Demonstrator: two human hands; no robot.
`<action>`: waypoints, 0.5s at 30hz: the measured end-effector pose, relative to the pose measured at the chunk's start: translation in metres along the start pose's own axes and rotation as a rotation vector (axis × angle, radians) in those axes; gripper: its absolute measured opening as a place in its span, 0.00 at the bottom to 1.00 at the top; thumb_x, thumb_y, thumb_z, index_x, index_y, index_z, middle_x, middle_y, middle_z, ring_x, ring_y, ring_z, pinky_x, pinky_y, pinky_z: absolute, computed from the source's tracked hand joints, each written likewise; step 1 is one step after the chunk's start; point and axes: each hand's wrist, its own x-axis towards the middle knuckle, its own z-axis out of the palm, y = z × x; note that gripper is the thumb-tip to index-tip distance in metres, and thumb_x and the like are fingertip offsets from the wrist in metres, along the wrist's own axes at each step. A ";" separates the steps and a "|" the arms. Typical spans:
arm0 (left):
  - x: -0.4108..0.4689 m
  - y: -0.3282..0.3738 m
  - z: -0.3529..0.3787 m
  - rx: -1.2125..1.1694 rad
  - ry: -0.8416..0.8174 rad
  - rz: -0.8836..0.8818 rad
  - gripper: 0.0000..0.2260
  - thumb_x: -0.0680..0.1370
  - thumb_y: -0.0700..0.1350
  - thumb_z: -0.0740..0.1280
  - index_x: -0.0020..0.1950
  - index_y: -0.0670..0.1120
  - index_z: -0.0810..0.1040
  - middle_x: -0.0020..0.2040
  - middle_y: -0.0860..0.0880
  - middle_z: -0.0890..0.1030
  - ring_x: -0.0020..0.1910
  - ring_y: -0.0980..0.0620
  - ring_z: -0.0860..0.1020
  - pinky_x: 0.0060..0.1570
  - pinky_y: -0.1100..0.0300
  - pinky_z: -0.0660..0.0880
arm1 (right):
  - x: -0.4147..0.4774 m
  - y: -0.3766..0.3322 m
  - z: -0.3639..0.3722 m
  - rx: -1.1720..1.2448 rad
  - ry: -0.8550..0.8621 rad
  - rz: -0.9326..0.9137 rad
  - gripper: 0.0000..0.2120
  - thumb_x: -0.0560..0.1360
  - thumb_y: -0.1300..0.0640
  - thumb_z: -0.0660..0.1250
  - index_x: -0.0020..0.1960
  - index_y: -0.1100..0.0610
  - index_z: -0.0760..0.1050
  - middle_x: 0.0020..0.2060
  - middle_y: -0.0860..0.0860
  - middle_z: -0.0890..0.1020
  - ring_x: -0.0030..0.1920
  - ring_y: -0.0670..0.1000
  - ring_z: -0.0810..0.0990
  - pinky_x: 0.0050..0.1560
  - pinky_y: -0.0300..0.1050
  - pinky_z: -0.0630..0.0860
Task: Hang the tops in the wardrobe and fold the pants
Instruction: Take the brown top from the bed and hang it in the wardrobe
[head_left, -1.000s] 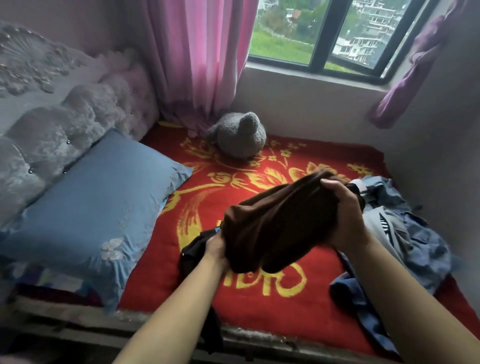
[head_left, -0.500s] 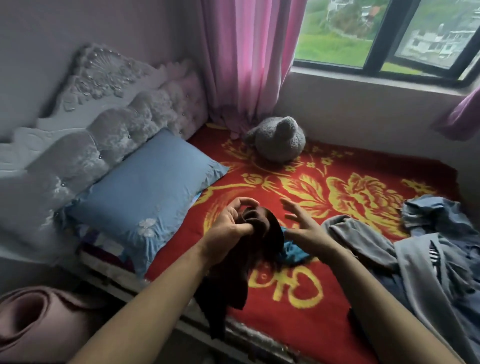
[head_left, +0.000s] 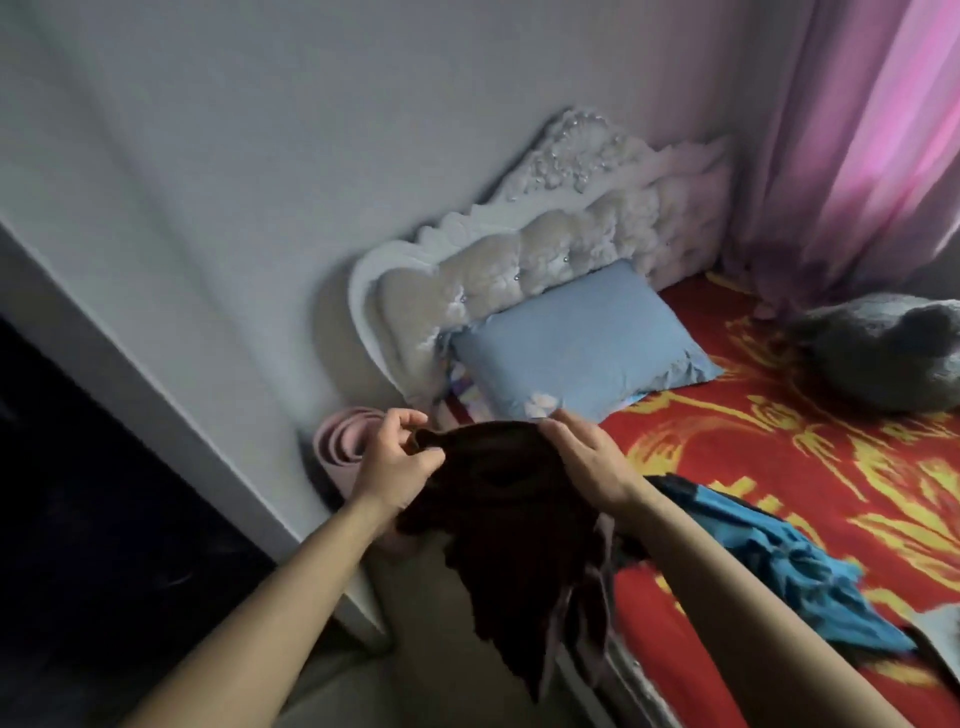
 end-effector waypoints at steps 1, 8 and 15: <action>-0.006 -0.007 -0.020 0.099 0.040 0.043 0.14 0.67 0.34 0.70 0.52 0.44 0.76 0.46 0.49 0.80 0.47 0.51 0.79 0.47 0.64 0.75 | 0.000 -0.019 0.015 -0.062 -0.046 -0.050 0.10 0.78 0.52 0.63 0.43 0.58 0.70 0.38 0.51 0.76 0.44 0.51 0.74 0.48 0.49 0.70; -0.083 -0.066 -0.203 0.417 0.362 -0.051 0.10 0.70 0.37 0.64 0.36 0.52 0.76 0.36 0.54 0.80 0.40 0.48 0.80 0.34 0.60 0.72 | -0.017 -0.132 0.144 -0.282 -0.129 -0.259 0.12 0.66 0.47 0.60 0.41 0.54 0.76 0.34 0.48 0.79 0.40 0.50 0.77 0.42 0.43 0.68; -0.174 -0.110 -0.386 0.616 0.501 -0.120 0.17 0.72 0.37 0.62 0.36 0.57 0.82 0.47 0.52 0.72 0.46 0.48 0.77 0.50 0.60 0.72 | -0.042 -0.222 0.268 -0.504 0.027 -0.376 0.12 0.76 0.56 0.58 0.34 0.56 0.71 0.34 0.56 0.81 0.37 0.60 0.79 0.36 0.45 0.66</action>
